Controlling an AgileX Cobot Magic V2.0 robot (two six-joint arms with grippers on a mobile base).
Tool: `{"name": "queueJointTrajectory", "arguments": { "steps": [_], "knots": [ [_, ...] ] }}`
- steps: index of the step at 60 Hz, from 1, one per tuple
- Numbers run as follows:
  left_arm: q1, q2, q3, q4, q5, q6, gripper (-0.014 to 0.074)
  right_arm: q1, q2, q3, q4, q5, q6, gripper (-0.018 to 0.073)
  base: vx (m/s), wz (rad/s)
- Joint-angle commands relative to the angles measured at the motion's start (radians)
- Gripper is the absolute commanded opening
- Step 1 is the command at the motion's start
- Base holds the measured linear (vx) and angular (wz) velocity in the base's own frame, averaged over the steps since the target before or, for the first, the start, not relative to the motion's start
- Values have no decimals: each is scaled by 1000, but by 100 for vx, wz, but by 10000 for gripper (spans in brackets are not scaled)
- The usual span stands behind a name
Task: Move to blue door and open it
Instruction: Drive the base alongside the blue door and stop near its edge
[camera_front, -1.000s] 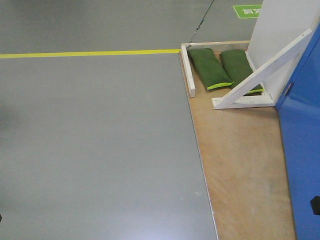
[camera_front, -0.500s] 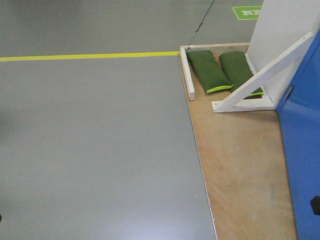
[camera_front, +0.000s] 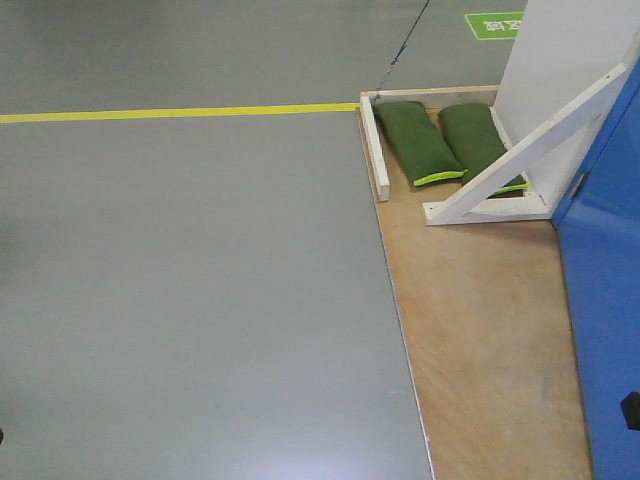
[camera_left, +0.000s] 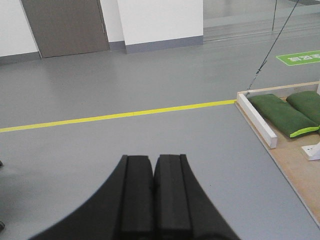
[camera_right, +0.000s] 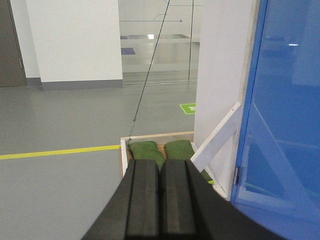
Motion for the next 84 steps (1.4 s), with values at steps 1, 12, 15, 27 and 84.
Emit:
{"name": "queueJointTrajectory", "arguments": {
  "steps": [1, 12, 15, 27, 84],
  "knots": [
    [-4, -7, 6, -8, -85, -2, 70, 0, -17, 22, -12, -83, -4, 2, 0, 0],
    [-4, -7, 6, -8, -85, -2, 70, 0, -17, 22, -12, -83, -4, 2, 0, 0],
    [-4, -7, 6, -8, -85, -2, 70, 0, -17, 22, -12, -83, -4, 2, 0, 0],
    [-4, -7, 6, -8, -85, -2, 70, 0, -17, 13, -5, -78, -4, 2, 0, 0],
    [-4, -7, 6, -8, -85, -2, 70, -390, 716, -813, 491, -219, -4, 2, 0, 0]
  ]
}}
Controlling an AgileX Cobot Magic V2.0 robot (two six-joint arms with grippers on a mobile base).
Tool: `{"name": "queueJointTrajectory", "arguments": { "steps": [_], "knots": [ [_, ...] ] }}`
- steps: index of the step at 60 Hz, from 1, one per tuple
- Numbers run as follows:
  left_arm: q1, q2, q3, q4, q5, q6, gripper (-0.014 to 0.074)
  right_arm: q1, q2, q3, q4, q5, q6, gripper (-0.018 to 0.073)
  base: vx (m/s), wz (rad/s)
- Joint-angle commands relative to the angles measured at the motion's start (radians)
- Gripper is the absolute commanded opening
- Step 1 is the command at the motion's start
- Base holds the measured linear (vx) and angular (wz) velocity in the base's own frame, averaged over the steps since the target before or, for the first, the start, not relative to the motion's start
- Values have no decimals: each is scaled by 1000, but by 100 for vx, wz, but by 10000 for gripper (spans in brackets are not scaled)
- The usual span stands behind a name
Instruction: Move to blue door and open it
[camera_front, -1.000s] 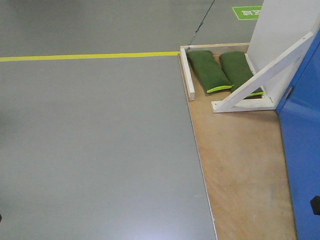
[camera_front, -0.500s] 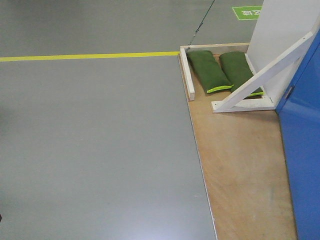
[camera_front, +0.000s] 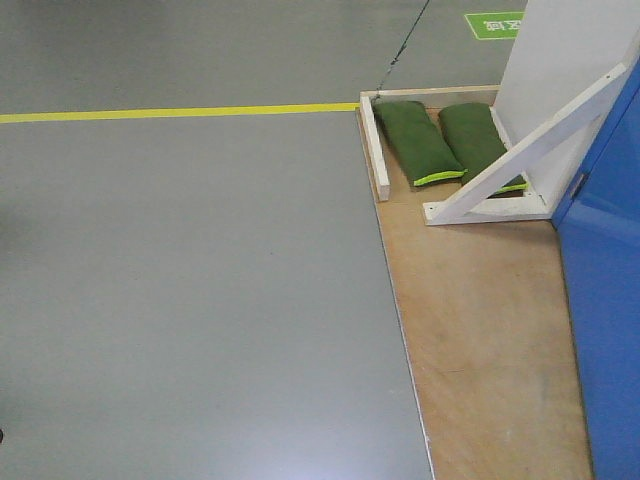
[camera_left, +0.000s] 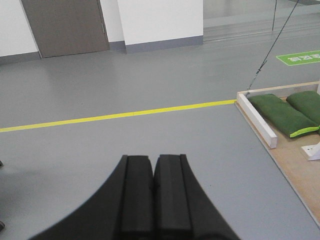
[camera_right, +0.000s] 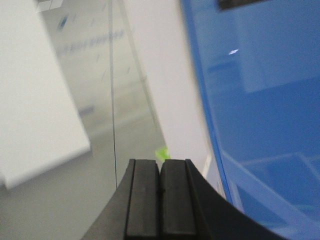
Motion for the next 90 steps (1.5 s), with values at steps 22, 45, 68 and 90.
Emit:
{"name": "queueJointTrajectory", "arguments": {
  "steps": [22, 45, 68, 90],
  "knots": [
    [-4, -7, 6, -8, -85, -2, 70, -552, 21, -121, 757, -291, -4, 2, 0, 0],
    [-4, -7, 6, -8, -85, -2, 70, -905, 136, -222, 974, -301, -8, 2, 0, 0],
    [-4, -7, 6, -8, -85, -2, 70, -908, 446, -452, 985, -182, -8, 2, 0, 0],
    [-4, -7, 6, -8, -85, -2, 70, -906, 476, -489, 982, 63, -8, 2, 0, 0]
  ]
}}
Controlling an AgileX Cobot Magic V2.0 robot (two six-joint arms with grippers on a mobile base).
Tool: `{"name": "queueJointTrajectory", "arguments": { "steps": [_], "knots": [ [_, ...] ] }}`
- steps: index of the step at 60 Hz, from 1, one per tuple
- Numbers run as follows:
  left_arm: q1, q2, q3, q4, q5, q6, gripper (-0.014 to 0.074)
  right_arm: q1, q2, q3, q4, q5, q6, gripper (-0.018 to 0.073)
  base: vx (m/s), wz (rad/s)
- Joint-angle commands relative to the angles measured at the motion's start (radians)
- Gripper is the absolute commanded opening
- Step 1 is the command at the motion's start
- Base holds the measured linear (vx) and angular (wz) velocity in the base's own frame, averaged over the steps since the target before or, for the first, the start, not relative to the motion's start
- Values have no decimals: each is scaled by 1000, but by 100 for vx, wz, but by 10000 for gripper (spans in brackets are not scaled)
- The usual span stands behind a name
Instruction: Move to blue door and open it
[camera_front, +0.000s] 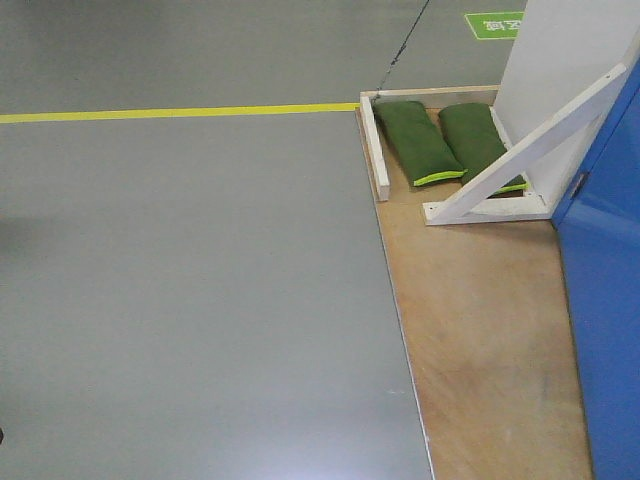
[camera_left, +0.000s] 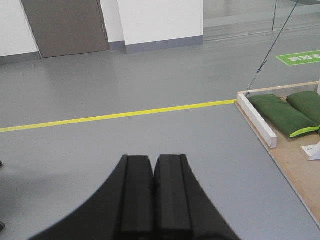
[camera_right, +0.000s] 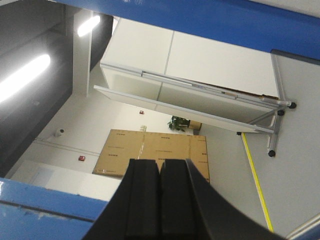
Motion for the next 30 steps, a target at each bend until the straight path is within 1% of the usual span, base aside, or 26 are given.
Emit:
{"name": "queueJointTrajectory", "arguments": {
  "steps": [1, 13, 30],
  "knots": [
    [-4, -7, 6, -8, -85, -2, 70, 0, -21, -37, -13, 75, -9, 2, 0, 0],
    [-4, -7, 6, -8, -85, -2, 70, 0, -28, -37, -18, 141, -9, 2, 0, 0],
    [-4, -7, 6, -8, -85, -2, 70, 0, -51, -37, -19, 404, -9, 2, 0, 0]
  ]
}}
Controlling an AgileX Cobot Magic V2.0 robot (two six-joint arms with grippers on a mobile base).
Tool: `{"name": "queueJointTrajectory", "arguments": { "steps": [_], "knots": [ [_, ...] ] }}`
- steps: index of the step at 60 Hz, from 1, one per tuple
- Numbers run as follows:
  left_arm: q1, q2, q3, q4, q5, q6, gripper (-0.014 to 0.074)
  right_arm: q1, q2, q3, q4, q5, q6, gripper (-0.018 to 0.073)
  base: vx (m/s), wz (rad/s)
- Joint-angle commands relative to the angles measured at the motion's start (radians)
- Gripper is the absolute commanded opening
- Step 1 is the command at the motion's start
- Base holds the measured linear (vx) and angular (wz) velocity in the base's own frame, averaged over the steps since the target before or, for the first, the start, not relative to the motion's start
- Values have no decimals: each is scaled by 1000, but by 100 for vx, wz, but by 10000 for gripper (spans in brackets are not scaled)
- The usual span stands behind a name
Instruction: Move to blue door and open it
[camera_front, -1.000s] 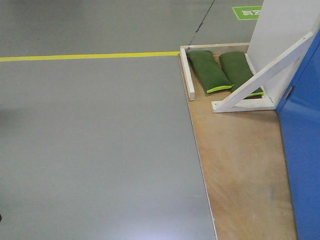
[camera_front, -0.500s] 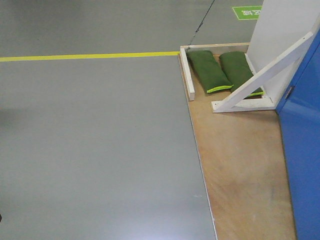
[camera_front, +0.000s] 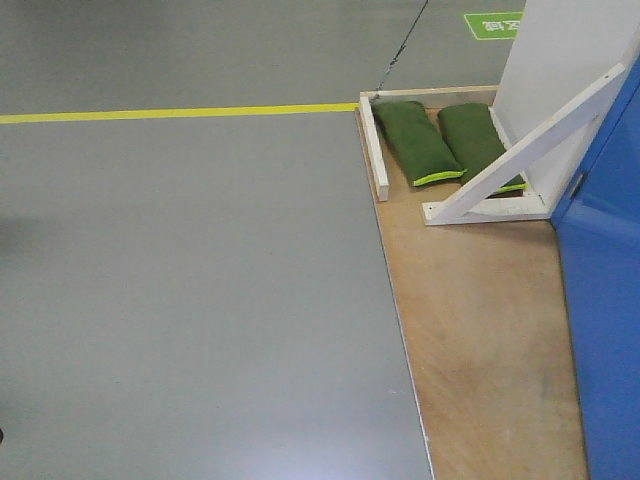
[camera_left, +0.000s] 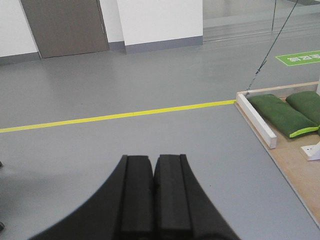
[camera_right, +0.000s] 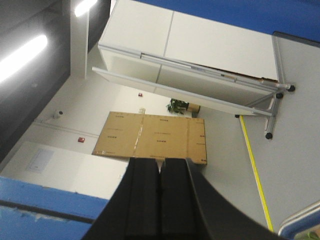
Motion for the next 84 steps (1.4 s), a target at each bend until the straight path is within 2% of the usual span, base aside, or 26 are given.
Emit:
{"name": "queueJointTrajectory", "arguments": {
  "steps": [1, 34, 50, 61, 64, 72, 84],
  "knots": [
    [-4, -7, 6, -8, -85, -2, 70, 28, -27, -36, 1, 281, -20, 2, 0, 0],
    [-4, -7, 6, -8, -85, -2, 70, 28, -39, -36, 18, 731, -20, 2, 0, -2],
    [-4, -7, 6, -8, -85, -2, 70, 28, -39, -38, 117, 909, -20, 2, -1, -4],
    [-4, -7, 6, -8, -85, -2, 70, 28, -41, -38, 176, 1079, -20, 2, -2, -6],
    [-4, -7, 6, -8, -86, -2, 70, 28, -51, -38, 186, 1079, -20, 2, -1, -4],
    [-4, -7, 6, -8, -86, -2, 70, 79, -66, -38, 217, 1064, -20, 2, 0, -1],
    [-4, -7, 6, -8, -86, -2, 70, 211, -99, -38, 259, 1062, -20, 2, 0, 0]
  ]
}}
